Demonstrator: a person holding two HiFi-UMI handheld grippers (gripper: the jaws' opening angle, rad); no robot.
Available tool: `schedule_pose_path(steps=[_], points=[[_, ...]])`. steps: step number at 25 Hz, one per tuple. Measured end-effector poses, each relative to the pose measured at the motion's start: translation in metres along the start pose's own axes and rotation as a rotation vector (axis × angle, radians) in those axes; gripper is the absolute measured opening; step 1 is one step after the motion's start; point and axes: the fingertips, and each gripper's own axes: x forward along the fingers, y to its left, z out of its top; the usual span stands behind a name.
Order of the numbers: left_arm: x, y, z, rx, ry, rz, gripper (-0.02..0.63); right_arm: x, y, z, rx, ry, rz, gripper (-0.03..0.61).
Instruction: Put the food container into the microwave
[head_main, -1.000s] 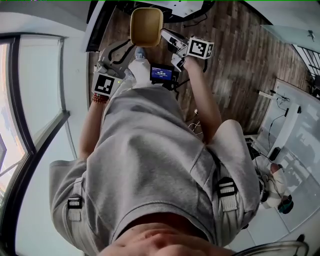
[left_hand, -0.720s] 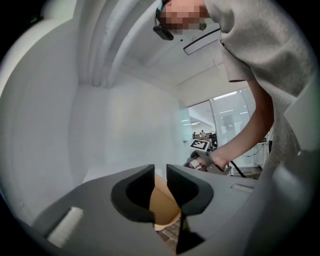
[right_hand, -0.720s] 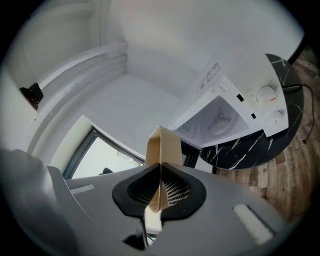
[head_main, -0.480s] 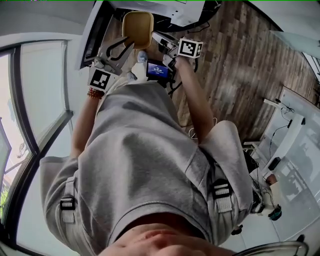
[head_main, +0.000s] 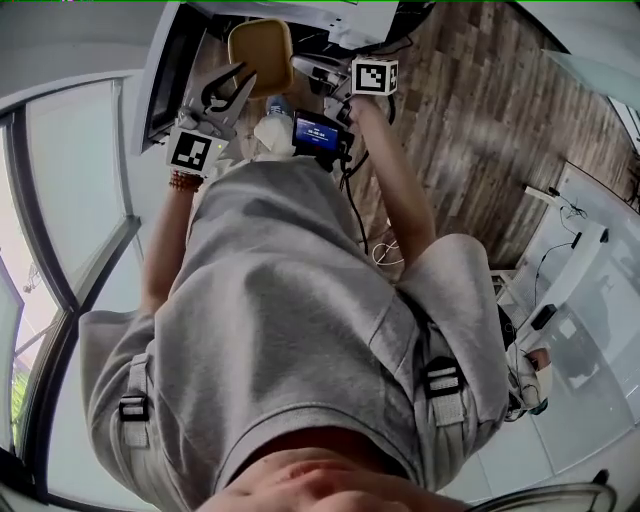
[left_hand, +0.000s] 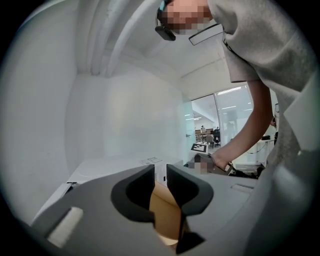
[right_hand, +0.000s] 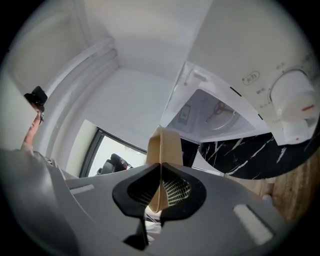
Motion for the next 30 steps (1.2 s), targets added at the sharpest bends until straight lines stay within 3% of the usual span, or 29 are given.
schedule_pose_path(steps=[8,14,23,26,30], points=[[0.065,0.021,-0.006,-0.017,0.030,-0.046,0.075,0.008,-0.064,0.045,0.118,0.010,-0.030,0.028],[0.044,0.033,-0.009,-0.008,0.039,-0.039,0.075,0.043,-0.071,0.036,0.128,0.001,-0.047,0.028],[0.048,0.029,-0.022,-0.043,0.062,-0.052,0.074,0.048,-0.090,0.051,0.217,-0.209,-0.052,0.026],[0.052,0.033,-0.023,-0.076,0.035,-0.063,0.074,0.052,-0.096,0.055,0.238,-0.273,-0.061,0.026],[0.053,0.036,-0.026,-0.032,0.083,-0.098,0.074,0.059,-0.098,0.059,0.292,-0.358,-0.070,0.026]])
